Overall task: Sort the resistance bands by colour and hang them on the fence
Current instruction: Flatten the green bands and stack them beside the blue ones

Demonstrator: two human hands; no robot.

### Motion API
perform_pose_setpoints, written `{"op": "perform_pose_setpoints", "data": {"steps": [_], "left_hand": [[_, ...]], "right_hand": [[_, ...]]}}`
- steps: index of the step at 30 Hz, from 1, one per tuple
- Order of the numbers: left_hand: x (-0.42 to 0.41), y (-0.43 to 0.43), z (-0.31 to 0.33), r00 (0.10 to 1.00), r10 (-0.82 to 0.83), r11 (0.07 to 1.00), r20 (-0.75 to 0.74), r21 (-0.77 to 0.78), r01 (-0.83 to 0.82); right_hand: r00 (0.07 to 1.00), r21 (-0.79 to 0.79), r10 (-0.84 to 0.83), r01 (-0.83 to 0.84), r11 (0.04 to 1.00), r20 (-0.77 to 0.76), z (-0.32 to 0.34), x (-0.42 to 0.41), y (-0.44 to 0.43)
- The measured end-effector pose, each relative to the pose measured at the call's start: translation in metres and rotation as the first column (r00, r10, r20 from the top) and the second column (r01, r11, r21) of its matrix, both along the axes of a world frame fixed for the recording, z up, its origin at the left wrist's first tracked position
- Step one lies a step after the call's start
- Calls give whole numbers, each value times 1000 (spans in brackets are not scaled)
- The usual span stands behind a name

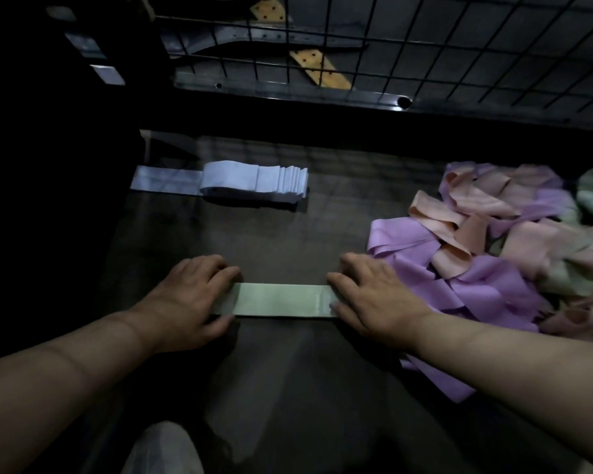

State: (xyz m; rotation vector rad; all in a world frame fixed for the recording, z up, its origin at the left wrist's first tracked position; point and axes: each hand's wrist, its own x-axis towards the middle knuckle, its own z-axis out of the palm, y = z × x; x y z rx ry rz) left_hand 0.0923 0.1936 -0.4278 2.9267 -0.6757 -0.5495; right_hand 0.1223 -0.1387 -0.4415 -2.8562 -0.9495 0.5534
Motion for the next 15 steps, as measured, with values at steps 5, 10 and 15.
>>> {"op": "perform_pose_setpoints", "data": {"steps": [5,10,15], "left_hand": [[30,-58,15,1000,-8,998,-10,-64,7],[57,-134,35,996,-74,984,-54,-168,64],[79,-214,54,954,-150,977,-258,-189,103]], "right_hand": [[969,-175,-192,218,960,156,1,16,-40],[971,-383,-227,180,906,-80,15,25,-93],[962,-153,-134,99,983,-237,49,35,-143]]}}
